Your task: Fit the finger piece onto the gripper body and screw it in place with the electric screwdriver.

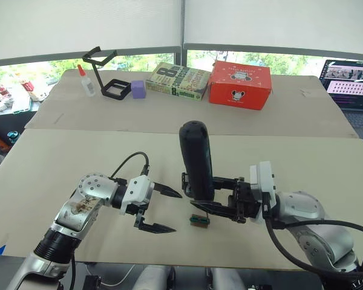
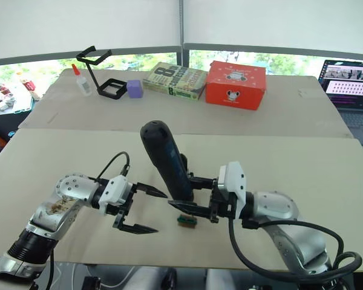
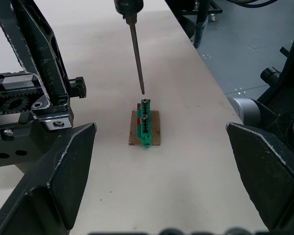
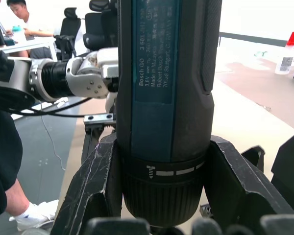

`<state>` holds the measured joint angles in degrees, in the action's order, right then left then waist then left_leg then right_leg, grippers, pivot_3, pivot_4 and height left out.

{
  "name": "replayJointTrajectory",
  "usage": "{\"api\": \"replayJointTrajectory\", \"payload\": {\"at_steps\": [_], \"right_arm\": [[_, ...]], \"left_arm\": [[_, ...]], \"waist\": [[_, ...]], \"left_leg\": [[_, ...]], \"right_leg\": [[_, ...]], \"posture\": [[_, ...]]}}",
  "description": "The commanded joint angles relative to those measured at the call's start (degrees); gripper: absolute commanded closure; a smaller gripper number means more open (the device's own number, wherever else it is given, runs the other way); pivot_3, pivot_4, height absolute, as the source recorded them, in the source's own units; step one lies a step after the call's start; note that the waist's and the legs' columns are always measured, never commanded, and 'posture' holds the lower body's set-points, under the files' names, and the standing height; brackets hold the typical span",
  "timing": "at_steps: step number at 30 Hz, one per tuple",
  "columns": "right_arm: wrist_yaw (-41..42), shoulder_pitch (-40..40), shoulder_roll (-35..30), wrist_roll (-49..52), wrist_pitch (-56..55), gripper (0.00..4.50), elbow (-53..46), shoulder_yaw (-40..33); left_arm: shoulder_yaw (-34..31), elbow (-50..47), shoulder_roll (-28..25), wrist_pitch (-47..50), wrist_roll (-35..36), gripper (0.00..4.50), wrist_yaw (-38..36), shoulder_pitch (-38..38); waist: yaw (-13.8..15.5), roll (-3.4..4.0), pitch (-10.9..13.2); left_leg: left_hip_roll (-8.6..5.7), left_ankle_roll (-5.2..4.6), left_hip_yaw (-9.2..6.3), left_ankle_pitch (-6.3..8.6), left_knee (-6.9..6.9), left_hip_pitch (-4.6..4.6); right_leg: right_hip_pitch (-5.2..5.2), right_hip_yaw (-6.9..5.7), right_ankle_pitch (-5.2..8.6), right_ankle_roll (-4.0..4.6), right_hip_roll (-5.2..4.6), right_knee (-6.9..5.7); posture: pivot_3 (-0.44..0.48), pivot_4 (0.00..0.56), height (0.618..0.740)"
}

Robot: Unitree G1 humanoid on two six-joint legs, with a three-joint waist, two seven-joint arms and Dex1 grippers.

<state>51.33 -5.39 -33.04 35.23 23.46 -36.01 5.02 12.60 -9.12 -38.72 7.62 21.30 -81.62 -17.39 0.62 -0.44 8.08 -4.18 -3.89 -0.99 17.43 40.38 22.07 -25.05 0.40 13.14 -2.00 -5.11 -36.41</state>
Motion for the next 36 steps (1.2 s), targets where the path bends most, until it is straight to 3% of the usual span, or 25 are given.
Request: {"api": "replayJointTrajectory", "payload": {"at_steps": [1,36], "right_arm": [[0.41,-0.25,0.50,0.38,-2.62,2.59,-1.79,-0.60],[1.21,-0.50,1.71,-0.98,-3.97,2.59,-1.00,0.81]], "left_arm": [[0.03,-0.68,-0.06,-0.61,0.28,0.00,-0.22,-0.67],[0.80,-0.35,-0.07,-1.56,-0.84,0.00,-0.25,-0.11]], "waist": [[-0.01,0.00,0.00],[0.02,0.00,0.00]], "left_leg": [[0.00,0.00,0.00,0.00,0.01,0.00],[0.00,0.00,0.00,0.00,0.08,-0.01]], "right_leg": [[0.00,0.00,0.00,0.00,0.01,-0.02],[-0.05,0.00,0.00,0.00,0.00,-0.27]], "posture": [[0.000,0.150,0.740],[0.000,0.150,0.740]]}}
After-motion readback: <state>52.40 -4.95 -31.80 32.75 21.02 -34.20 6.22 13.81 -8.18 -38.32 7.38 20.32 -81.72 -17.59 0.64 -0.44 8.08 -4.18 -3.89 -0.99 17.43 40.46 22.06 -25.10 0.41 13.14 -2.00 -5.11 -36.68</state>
